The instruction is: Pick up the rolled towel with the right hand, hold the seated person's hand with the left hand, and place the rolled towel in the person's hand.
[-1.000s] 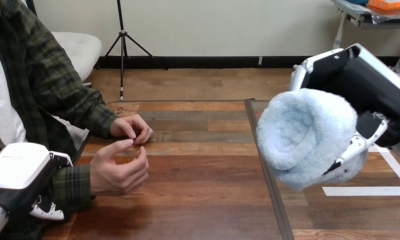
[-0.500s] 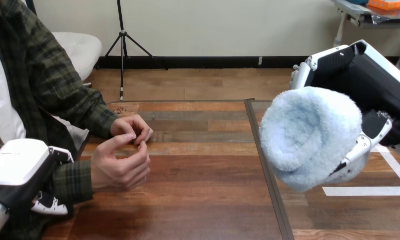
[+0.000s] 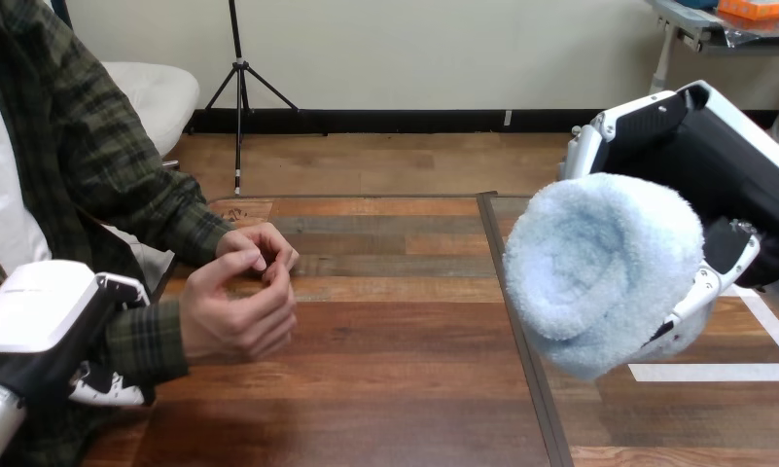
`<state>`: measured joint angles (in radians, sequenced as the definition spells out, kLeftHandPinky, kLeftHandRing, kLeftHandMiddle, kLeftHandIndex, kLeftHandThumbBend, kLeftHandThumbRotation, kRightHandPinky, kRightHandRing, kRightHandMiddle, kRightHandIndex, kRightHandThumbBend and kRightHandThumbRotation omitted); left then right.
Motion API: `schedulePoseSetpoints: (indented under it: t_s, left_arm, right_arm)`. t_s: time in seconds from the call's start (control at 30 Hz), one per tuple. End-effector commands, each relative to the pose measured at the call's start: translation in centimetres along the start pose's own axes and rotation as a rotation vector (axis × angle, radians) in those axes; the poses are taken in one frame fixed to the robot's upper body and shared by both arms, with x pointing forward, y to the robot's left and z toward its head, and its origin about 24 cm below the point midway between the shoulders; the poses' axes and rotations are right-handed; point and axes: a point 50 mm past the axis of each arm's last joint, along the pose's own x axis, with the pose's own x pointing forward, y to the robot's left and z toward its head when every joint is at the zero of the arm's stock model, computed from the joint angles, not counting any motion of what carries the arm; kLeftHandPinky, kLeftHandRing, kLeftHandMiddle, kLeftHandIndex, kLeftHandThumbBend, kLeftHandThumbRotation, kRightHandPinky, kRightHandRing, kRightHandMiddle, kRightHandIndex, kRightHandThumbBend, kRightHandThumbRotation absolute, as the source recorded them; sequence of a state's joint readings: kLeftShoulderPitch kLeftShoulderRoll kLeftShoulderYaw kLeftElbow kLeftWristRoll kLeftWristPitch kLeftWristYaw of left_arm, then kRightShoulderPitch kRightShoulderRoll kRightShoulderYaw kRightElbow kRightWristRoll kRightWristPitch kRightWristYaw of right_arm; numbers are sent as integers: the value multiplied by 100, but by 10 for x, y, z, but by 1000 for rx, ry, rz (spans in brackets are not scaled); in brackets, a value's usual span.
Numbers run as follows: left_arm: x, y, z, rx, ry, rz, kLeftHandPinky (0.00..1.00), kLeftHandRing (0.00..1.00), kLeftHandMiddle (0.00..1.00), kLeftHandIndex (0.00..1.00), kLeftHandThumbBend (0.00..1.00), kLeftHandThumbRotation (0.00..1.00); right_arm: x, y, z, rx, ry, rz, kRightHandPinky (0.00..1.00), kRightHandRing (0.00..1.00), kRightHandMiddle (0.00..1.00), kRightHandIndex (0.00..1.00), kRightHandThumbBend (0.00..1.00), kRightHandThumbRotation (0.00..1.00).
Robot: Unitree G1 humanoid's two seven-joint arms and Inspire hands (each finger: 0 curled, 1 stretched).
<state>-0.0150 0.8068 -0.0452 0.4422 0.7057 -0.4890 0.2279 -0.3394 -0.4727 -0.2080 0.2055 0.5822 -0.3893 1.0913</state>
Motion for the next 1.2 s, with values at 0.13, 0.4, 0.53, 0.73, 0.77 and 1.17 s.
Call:
schedulePoseSetpoints:
  t_s: [0.13,0.4,0.53,0.73,0.77,1.17]
  left_arm:
    - [11,11,28,-89,-74,90,36,40,44,45,88,0]
    - [12,20,41,-125,-96,131,35,39,44,45,89,0]
    - [12,25,48,-144,-113,156,34,39,43,45,90,0]
    - [12,30,58,-168,-139,195,33,38,43,44,92,0]
    - [12,31,59,-170,-141,198,33,38,43,44,92,0]
    - [13,38,74,-221,-173,249,33,38,43,43,93,0]
  right_arm:
    - [16,-3,3,68,-26,-5,13,18,24,28,77,11]
    - [23,4,-3,76,-12,-15,14,19,25,29,79,9]
    - [28,8,-10,130,-14,-10,14,19,26,30,78,7]
    - [36,15,-20,235,1,1,14,20,27,32,78,2]
    - [36,15,-21,238,4,0,14,20,27,33,78,1]
    - [51,24,-33,218,11,1,16,22,28,34,79,2]
